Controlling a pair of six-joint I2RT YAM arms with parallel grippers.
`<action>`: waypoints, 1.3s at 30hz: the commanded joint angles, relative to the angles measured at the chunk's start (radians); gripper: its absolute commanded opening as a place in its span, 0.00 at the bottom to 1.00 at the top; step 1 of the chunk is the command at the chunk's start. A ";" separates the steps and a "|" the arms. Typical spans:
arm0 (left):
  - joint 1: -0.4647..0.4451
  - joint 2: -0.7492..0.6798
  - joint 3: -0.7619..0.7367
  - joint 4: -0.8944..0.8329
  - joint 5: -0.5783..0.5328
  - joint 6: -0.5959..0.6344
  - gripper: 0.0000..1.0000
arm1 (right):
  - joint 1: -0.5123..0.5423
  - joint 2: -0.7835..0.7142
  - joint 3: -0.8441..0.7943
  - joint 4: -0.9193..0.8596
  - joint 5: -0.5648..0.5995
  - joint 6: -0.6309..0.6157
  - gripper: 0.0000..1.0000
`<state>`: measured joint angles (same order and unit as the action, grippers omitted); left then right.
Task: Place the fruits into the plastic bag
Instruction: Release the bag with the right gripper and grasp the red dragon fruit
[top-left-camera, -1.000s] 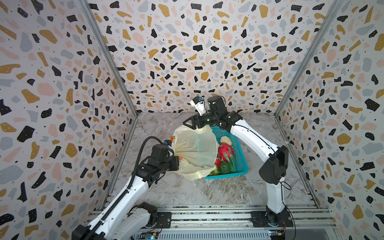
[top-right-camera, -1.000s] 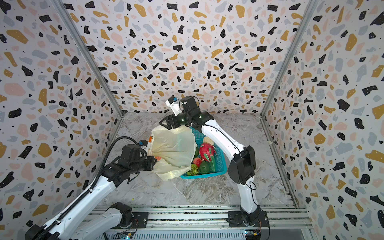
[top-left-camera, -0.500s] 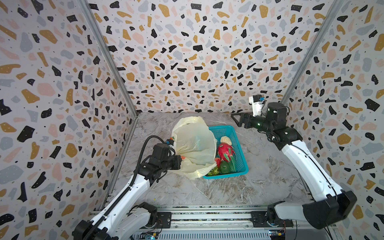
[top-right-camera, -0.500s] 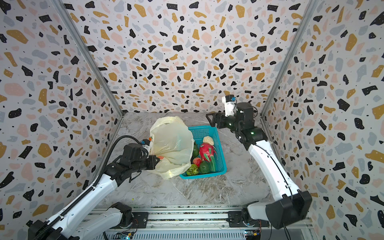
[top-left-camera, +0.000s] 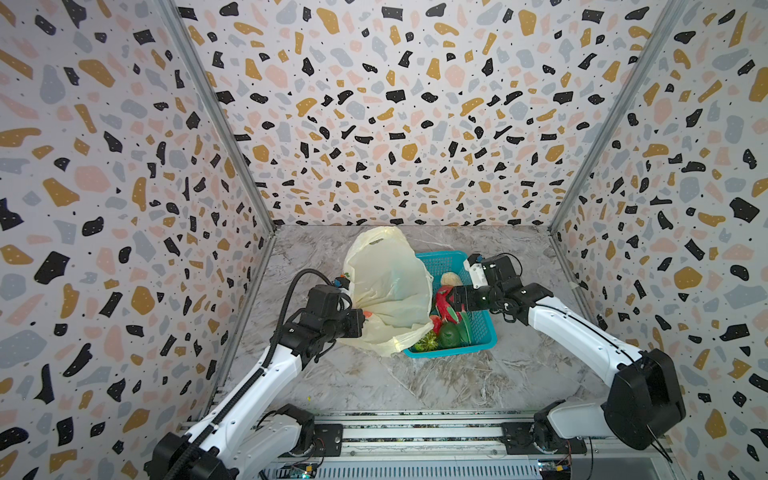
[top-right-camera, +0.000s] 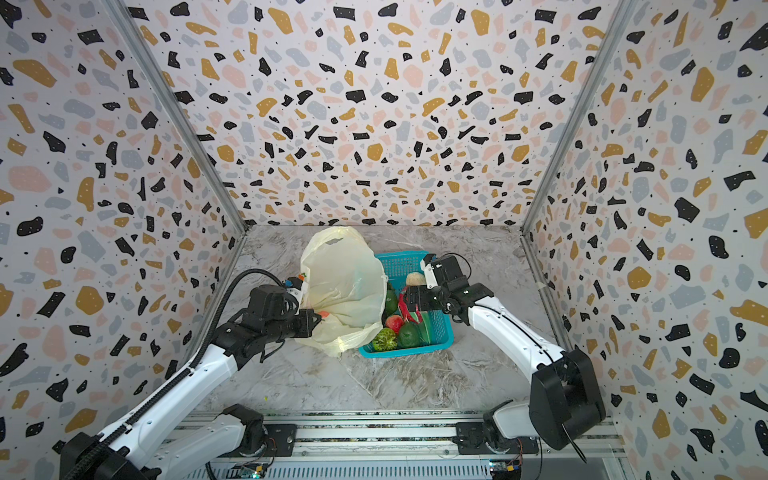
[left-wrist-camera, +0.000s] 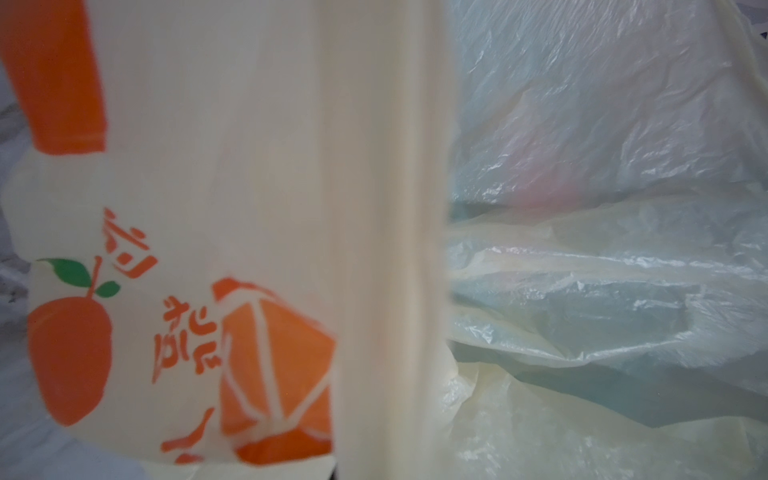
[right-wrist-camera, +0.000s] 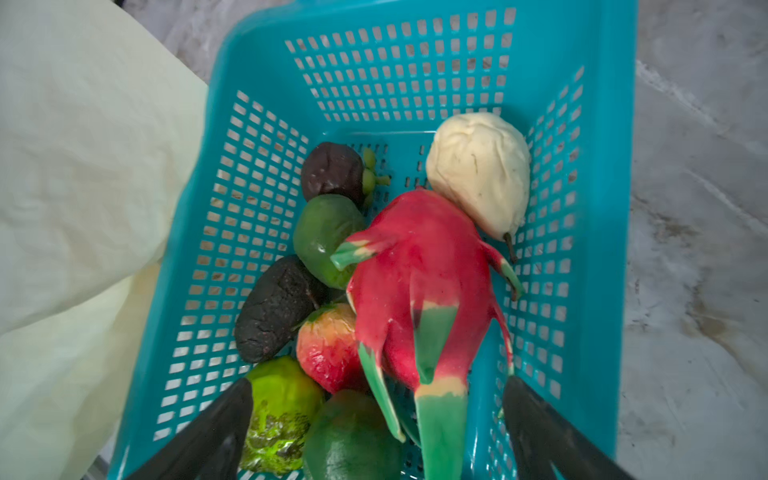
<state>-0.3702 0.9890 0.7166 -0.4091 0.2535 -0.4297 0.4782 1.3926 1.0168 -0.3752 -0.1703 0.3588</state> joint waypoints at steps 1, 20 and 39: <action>0.004 0.000 0.034 0.030 0.012 0.019 0.00 | 0.020 0.024 0.037 -0.022 0.057 -0.004 0.95; 0.005 0.009 0.029 0.042 0.024 0.028 0.00 | 0.092 0.264 0.168 -0.119 0.226 0.039 0.99; 0.005 0.006 0.012 0.076 0.034 0.019 0.00 | 0.113 0.422 0.170 -0.143 0.262 0.086 0.97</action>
<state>-0.3702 0.9966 0.7166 -0.3641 0.2726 -0.4122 0.5915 1.7683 1.2373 -0.4683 0.1188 0.4198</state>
